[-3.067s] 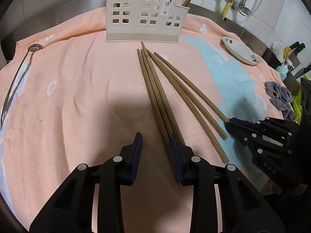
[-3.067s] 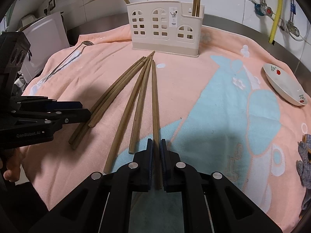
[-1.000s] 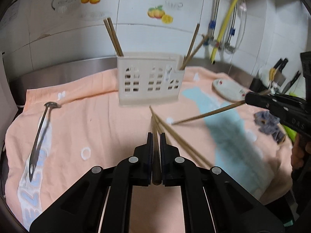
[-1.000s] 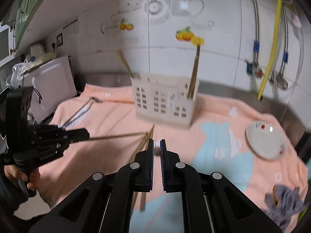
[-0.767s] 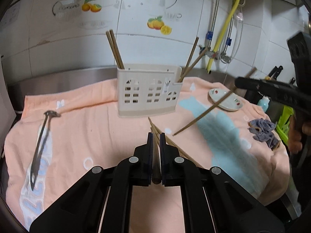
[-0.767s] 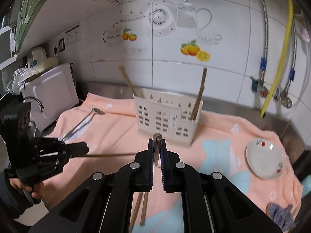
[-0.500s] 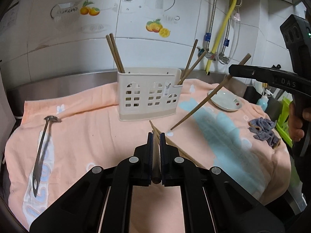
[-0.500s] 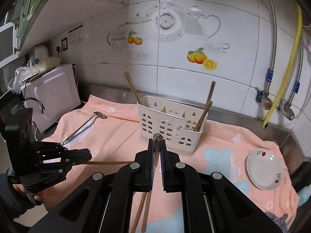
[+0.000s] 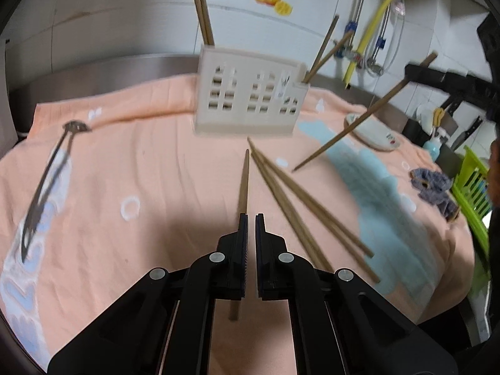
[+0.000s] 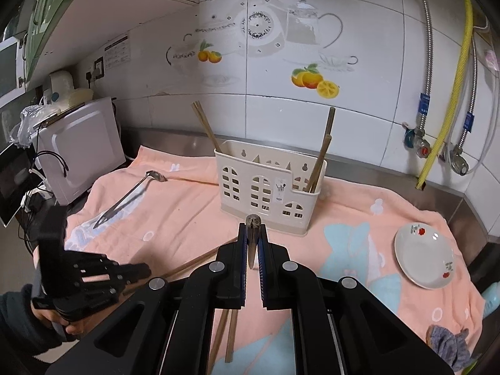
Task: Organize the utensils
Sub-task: 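Lift both chopsticks upright and carry them above the white holder, then lower the chopsticks into the holder and open both grippers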
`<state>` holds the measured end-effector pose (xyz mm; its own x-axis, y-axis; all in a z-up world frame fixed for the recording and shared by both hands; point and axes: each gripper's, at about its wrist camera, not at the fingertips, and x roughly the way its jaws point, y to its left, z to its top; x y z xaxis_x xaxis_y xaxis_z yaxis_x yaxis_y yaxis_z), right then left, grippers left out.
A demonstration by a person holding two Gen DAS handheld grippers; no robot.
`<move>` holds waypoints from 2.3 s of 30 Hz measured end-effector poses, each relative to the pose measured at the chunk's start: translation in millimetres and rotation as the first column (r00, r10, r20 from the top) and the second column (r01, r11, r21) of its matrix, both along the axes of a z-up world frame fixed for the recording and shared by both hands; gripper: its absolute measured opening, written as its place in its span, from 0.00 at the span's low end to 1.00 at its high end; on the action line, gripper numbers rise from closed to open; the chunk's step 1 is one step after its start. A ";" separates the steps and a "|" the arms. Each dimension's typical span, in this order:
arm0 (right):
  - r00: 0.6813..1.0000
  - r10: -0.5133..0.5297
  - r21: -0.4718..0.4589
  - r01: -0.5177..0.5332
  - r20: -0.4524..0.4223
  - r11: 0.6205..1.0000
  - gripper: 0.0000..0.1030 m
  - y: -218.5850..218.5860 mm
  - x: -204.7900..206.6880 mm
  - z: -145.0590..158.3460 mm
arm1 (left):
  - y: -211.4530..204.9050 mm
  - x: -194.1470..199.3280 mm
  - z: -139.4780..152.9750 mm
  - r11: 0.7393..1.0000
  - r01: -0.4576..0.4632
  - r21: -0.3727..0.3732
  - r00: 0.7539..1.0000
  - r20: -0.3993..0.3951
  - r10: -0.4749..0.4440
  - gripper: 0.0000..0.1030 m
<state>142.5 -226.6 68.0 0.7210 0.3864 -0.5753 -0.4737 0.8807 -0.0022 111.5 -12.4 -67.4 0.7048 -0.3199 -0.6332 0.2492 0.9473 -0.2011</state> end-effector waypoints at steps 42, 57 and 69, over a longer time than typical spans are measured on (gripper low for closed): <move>0.999 0.044 0.005 -0.044 0.031 0.999 0.06 11.7 11.7 32.3 | 0.6 20.2 39.4 0.997 -0.002 0.078 1.000 0.027 0.000 0.06; 0.991 0.040 0.000 -0.040 0.131 0.999 0.06 16.8 44.4 112.7 | 1.5 39.9 106.4 0.994 0.023 0.104 0.986 0.164 -0.040 0.06; 0.993 -0.060 -0.051 0.065 0.099 0.997 0.06 8.1 101.4 117.8 | -0.2 59.8 174.0 0.994 0.038 0.106 0.962 0.265 -0.065 0.06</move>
